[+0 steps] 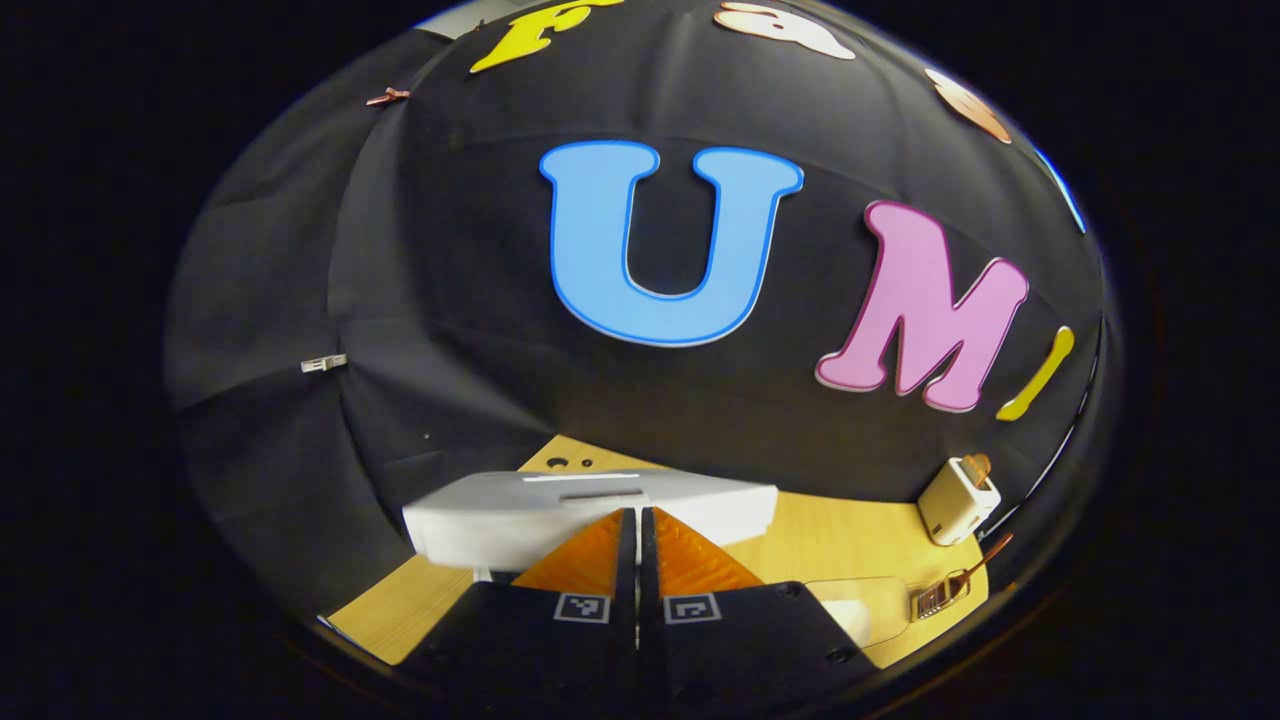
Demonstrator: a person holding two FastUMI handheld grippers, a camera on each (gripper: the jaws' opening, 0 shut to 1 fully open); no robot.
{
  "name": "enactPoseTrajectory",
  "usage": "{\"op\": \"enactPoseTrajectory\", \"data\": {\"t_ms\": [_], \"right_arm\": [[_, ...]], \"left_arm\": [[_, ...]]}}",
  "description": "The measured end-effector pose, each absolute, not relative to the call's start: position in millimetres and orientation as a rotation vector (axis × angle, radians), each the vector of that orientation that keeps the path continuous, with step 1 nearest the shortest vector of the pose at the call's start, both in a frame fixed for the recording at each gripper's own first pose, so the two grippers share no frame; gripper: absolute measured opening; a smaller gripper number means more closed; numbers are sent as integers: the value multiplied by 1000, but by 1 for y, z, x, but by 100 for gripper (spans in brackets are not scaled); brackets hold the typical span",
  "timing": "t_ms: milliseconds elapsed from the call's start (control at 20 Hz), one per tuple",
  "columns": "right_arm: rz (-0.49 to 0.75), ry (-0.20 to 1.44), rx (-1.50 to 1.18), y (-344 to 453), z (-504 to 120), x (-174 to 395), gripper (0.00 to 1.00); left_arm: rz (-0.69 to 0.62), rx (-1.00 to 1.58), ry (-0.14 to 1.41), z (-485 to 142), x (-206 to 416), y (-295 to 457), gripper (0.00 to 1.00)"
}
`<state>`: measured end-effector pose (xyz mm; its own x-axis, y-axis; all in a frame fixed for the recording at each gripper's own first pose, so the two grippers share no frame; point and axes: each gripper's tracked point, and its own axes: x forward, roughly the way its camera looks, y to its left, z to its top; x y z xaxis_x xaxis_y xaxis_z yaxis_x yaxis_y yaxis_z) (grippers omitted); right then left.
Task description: Close the left gripper, press the button to open the rice cooker; take a wooden spoon from the chopstick holder with the right hand, scoop a spoonful of rice and pour it into the rice cooker, then put the wooden spoon back into the chopstick holder.
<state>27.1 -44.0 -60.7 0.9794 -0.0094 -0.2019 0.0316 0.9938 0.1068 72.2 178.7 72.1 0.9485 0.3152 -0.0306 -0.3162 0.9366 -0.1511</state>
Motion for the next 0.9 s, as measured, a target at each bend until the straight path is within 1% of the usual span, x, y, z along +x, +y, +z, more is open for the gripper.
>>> {"op": "enactPoseTrajectory", "data": {"t_ms": [250,450,550,650,800,850,900], "right_arm": [[-83,167,133,-66,-49,40,99],[-116,158,133,-85,-47,50,99],[-134,157,138,-95,-48,56,99],[-148,156,146,-104,-47,64,99],[-164,159,128,-121,-51,75,99],[-167,163,121,-129,-53,81,99],[-169,169,118,-135,-56,86,99]], "left_arm": [[284,-174,-47,69,58,167,5],[244,-205,-31,51,54,145,5],[205,-216,-11,40,53,128,5],[175,-214,0,34,53,112,7],[134,-193,1,26,54,85,16],[111,-185,7,21,52,73,26],[95,-176,13,17,50,62,50]]}}
